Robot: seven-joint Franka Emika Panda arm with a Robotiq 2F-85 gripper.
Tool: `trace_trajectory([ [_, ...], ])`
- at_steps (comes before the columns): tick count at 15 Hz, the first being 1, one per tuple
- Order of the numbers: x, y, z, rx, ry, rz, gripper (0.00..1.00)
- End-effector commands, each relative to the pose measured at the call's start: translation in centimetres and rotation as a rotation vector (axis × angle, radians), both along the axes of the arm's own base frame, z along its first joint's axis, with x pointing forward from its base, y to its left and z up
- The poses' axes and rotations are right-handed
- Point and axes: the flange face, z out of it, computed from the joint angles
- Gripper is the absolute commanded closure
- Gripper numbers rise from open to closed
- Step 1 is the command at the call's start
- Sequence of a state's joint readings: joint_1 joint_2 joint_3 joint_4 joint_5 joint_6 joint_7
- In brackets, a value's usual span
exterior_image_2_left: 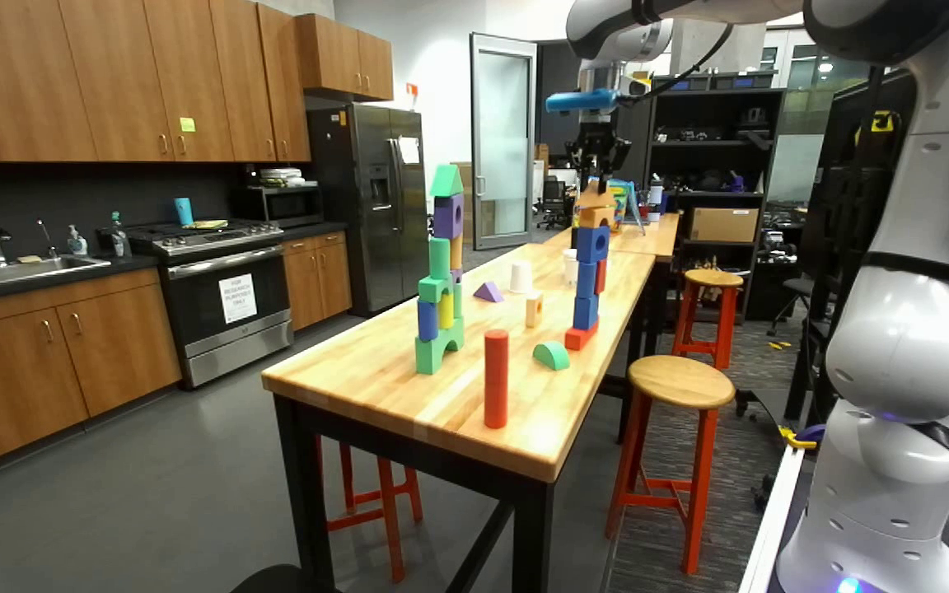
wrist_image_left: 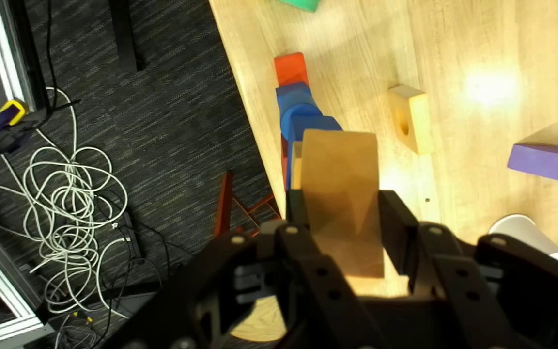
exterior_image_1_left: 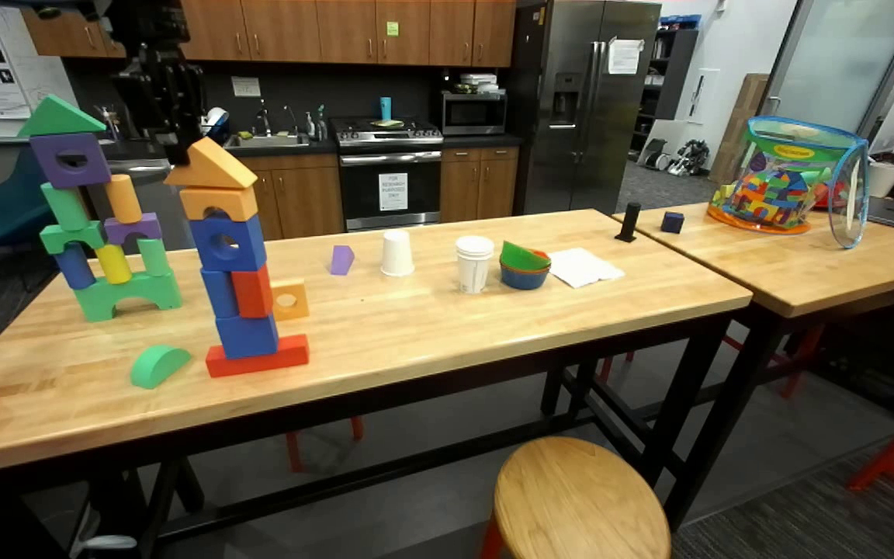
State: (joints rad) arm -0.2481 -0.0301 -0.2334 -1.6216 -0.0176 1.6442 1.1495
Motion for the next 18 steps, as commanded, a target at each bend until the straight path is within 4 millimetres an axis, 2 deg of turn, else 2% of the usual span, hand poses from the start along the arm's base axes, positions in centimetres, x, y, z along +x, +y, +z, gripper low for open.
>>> trace_trajectory([
  [1,-0.3,-0.1,0.6,0.008,-0.003,-0.016,0.85],
  [2,-0.3,-0.1,0.6,0.008,-0.001,-0.016,0.85],
  [3,-0.3,0.0,0.6,0.007,0.002,-0.014,0.35],
  [4,-0.2,0.0,0.6,0.002,0.004,-0.016,0.34],
  [5,0.0,-0.1,0.1,0.001,0.001,-0.001,0.55],
  [8,0.0,-0.1,0.1,0.001,0.002,-0.001,0.36],
  [13,0.0,-0.1,0.1,0.001,0.002,-0.001,0.34],
  [14,0.0,-0.1,0.1,0.001,0.002,-0.001,0.09],
  [15,-0.2,0.0,0.2,0.005,0.003,0.009,0.09],
  [17,-0.8,0.4,0.7,0.015,-0.001,0.040,0.01],
  [18,-1.0,0.6,1.0,0.013,-0.005,0.054,0.01],
])
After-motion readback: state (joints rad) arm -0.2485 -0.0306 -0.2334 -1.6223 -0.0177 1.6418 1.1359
